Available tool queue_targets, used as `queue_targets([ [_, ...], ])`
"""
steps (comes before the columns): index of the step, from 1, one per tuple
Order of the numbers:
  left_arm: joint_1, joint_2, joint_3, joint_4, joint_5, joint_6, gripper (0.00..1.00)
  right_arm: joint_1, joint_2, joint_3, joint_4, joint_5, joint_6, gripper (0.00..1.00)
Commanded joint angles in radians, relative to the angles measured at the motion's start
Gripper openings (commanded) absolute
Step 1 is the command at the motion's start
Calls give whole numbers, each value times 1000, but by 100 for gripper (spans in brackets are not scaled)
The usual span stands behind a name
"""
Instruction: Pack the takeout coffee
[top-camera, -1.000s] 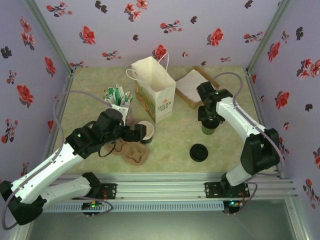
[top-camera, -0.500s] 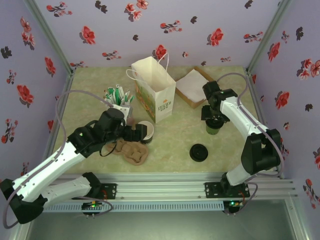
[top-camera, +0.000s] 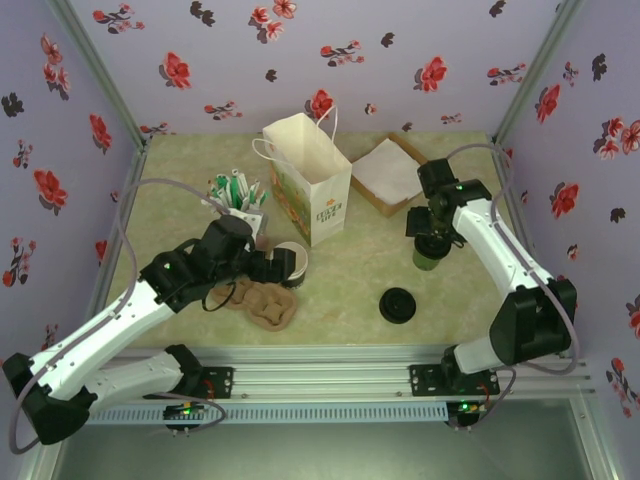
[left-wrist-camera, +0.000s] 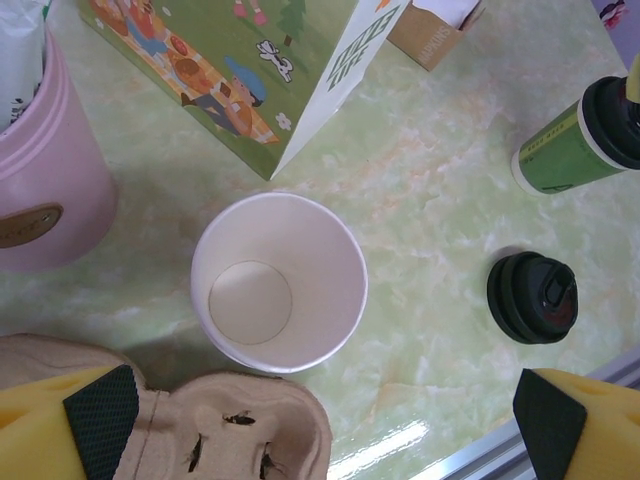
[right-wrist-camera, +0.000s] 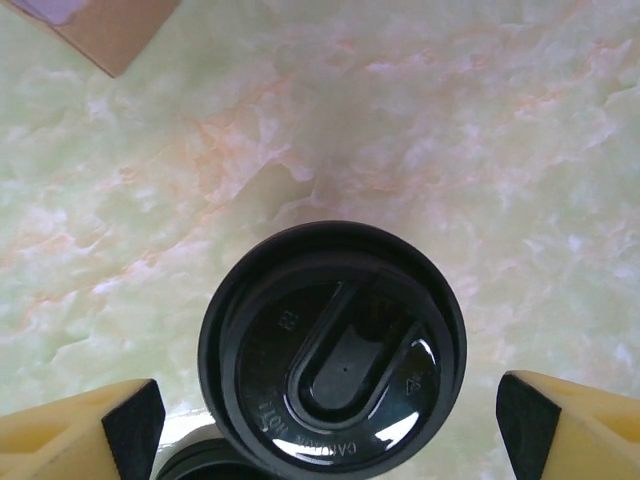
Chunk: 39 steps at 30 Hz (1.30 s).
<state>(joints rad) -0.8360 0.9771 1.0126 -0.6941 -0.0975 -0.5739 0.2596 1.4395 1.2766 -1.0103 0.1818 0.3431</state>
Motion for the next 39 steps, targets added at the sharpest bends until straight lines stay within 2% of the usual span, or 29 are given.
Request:
queue_targets([
  [1, 26, -33, 32, -19, -29, 21, 99, -2, -71, 56, -8, -105, -16, 88],
  [3, 40, -61, 35, -29, -42, 25, 99, 10, -102, 84, 13, -184, -20, 87],
  [7, 74, -95, 54, -70, -68, 37, 99, 82, -118, 172, 45, -256, -17, 85],
  [13, 150, -130, 66, -136, -70, 52, 99, 195, -29, 372, 78, -368, -23, 77],
  [21, 241, -181, 23, -186, -50, 34, 99, 357, 265, 778, -82, -374, -98, 75],
  [30, 308, -226, -53, -186, 13, 7, 99, 432, 623, 1261, -331, -316, -146, 75],
  [33, 316, -238, -65, -187, 26, 5, 99, 440, 697, 1349, -367, -307, -162, 75],
  [39, 321, -247, -72, -186, 34, 4, 99, 459, 736, 1360, -404, -277, -183, 69],
])
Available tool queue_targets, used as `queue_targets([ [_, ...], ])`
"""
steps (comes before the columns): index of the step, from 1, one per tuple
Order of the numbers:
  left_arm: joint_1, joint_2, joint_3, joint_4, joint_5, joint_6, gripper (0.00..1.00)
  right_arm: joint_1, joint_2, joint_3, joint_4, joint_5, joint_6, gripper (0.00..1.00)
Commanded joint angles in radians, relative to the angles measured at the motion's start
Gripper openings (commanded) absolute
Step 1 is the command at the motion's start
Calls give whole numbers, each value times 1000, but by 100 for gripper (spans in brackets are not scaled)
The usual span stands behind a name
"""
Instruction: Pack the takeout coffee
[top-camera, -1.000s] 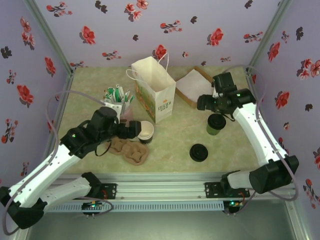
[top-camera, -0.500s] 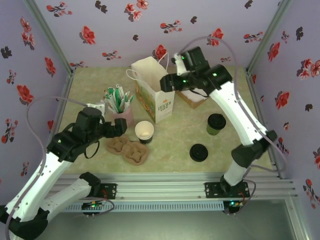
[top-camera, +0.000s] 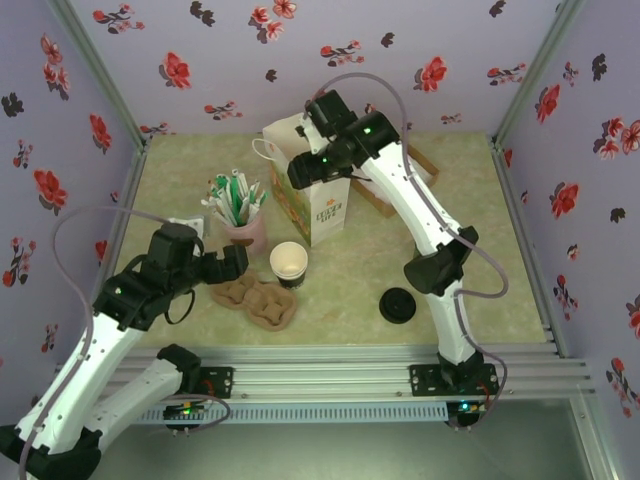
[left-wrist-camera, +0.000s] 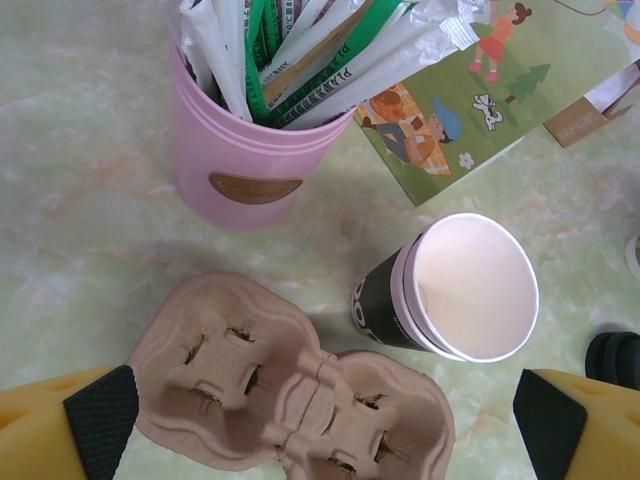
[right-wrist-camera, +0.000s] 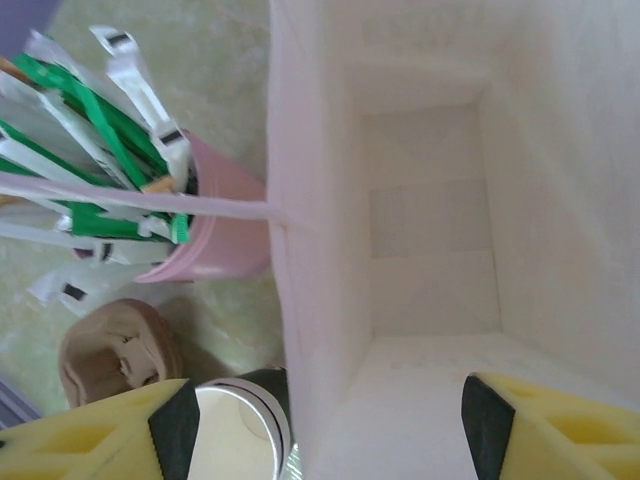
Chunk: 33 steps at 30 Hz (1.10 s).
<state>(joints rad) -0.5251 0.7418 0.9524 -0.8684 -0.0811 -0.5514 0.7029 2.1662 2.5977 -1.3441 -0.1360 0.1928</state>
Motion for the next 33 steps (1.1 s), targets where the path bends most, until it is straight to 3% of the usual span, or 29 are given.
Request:
queue_targets([
  [1, 10, -13, -13, -11, 20, -18, 99, 19, 9, 39, -81, 52, -35, 68],
  [14, 10, -10, -35, 18, 45, -27, 99, 57, -48, 0, -180, 148, -20, 46],
  [33, 11, 8, -53, 58, 72, -29, 99, 104, -221, -229, -194, 185, -24, 41],
])
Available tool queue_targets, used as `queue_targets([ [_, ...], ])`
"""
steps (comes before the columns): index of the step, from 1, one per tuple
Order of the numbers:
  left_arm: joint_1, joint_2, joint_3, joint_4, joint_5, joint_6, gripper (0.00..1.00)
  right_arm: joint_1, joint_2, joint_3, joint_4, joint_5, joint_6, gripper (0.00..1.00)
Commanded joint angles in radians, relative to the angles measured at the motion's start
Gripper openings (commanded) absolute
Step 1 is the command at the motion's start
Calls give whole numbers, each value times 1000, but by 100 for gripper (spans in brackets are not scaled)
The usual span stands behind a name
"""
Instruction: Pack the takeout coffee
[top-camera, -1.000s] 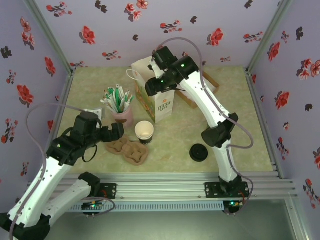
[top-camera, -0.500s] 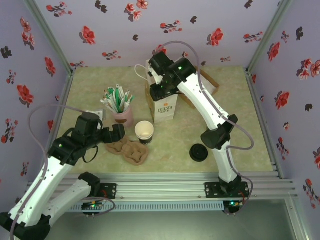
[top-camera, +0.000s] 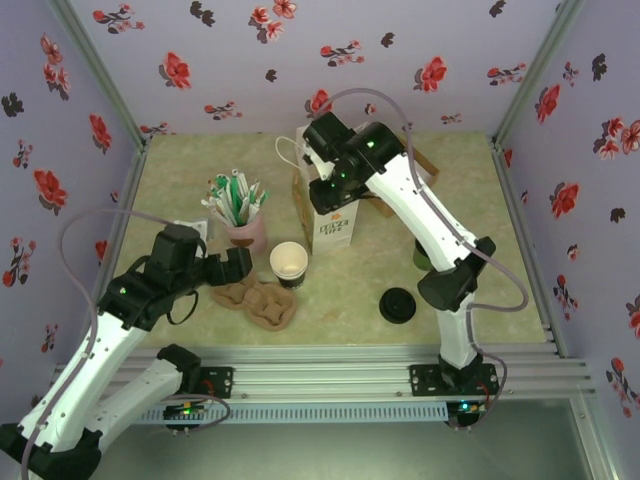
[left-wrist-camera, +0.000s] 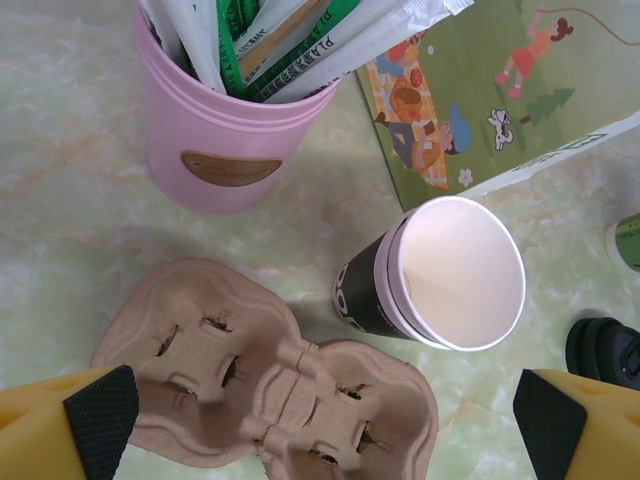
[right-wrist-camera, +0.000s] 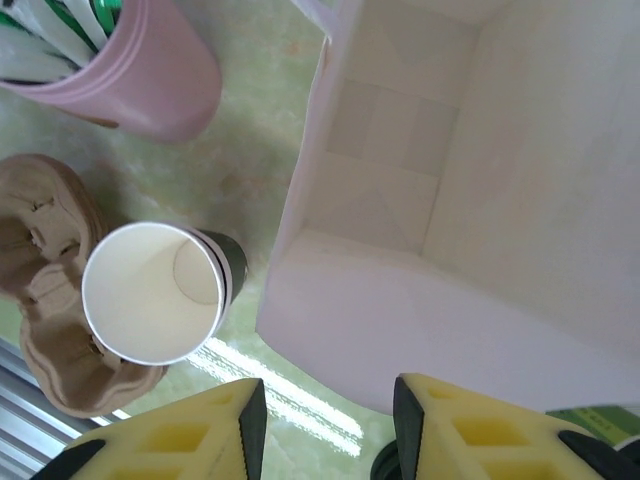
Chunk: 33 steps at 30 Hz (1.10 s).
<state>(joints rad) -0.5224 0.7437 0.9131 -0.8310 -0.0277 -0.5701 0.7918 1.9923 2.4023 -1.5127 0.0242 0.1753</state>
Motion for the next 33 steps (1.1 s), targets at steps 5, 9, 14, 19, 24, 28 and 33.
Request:
queue_targets([
  [5, 9, 17, -13, 34, 26, -11, 99, 17, -92, -76, -16, 42, -2, 42],
  [9, 9, 23, -10, 38, 29, -11, 99, 18, -89, -48, 6, 38, -2, 46],
  [14, 9, 27, -8, 39, 32, -11, 99, 19, -24, 39, 42, 25, -14, 58],
  [19, 9, 18, -9, 33, 34, -10, 99, 21, -5, 62, 132, 23, -18, 64],
  [24, 9, 8, -12, 27, 32, -8, 99, 23, 30, 73, 147, -7, -32, 65],
  [28, 10, 6, -15, 29, 31, -7, 99, 32, 79, 92, 131, -8, -42, 58],
  [33, 10, 5, -15, 26, 31, -5, 99, 35, 116, 122, 127, 9, -43, 45],
])
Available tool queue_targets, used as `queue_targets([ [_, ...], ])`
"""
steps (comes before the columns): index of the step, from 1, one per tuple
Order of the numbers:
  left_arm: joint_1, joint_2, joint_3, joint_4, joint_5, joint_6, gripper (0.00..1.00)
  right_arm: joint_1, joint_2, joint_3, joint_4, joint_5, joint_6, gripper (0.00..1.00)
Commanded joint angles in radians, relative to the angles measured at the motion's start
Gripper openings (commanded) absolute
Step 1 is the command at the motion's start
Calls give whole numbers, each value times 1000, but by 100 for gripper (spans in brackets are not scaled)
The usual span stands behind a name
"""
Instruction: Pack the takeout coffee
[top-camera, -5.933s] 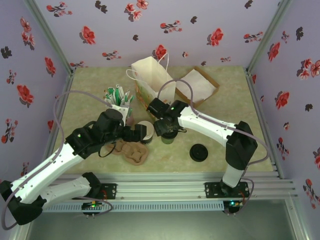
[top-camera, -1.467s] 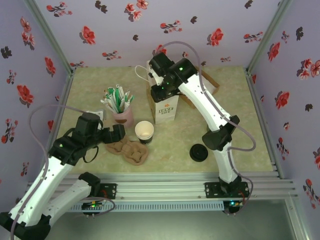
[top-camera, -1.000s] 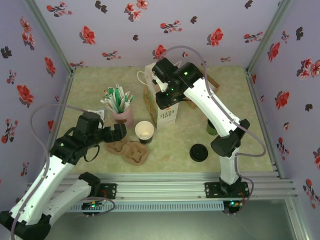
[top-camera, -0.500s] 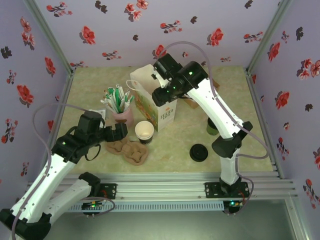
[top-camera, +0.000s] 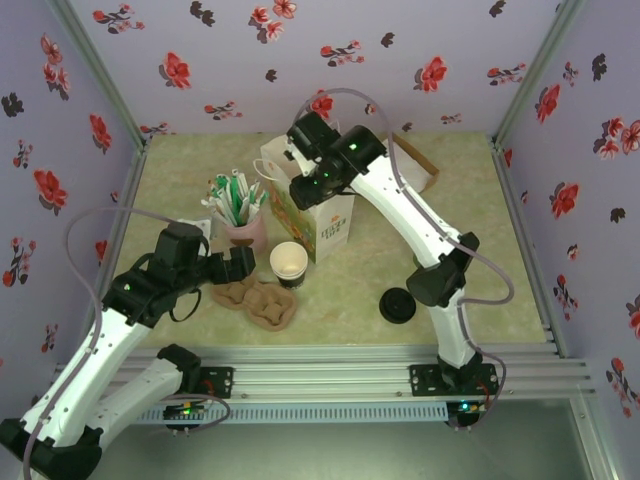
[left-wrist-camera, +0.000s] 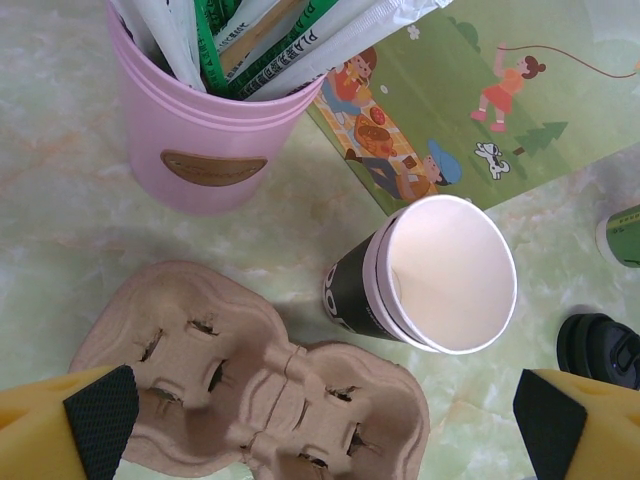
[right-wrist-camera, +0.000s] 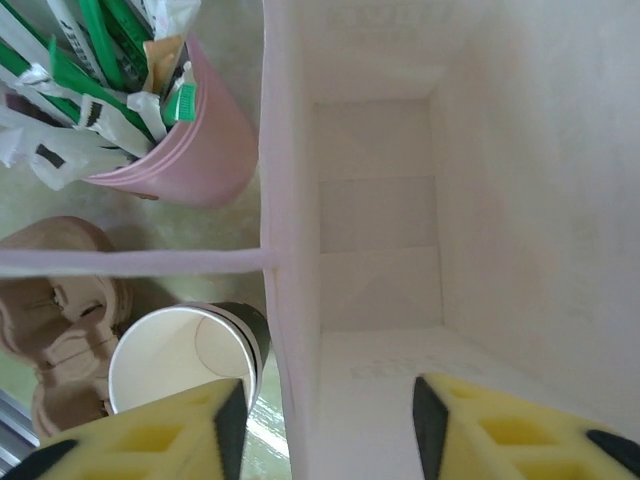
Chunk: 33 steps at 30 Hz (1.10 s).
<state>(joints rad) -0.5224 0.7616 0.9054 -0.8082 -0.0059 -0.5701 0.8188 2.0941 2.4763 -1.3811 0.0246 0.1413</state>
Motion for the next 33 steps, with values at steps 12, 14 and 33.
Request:
queue_targets([
  [12, 11, -28, -11, -8, 11, -7, 99, 27, 14, 96, -96, 81, 30, 4],
  [14, 12, -29, -14, -11, 12, -10, 99, 33, 1, 89, -115, 99, 42, 3],
  [33, 11, -50, -67, -52, 13, -52, 99, 94, -321, -371, -1, 196, 178, 15],
])
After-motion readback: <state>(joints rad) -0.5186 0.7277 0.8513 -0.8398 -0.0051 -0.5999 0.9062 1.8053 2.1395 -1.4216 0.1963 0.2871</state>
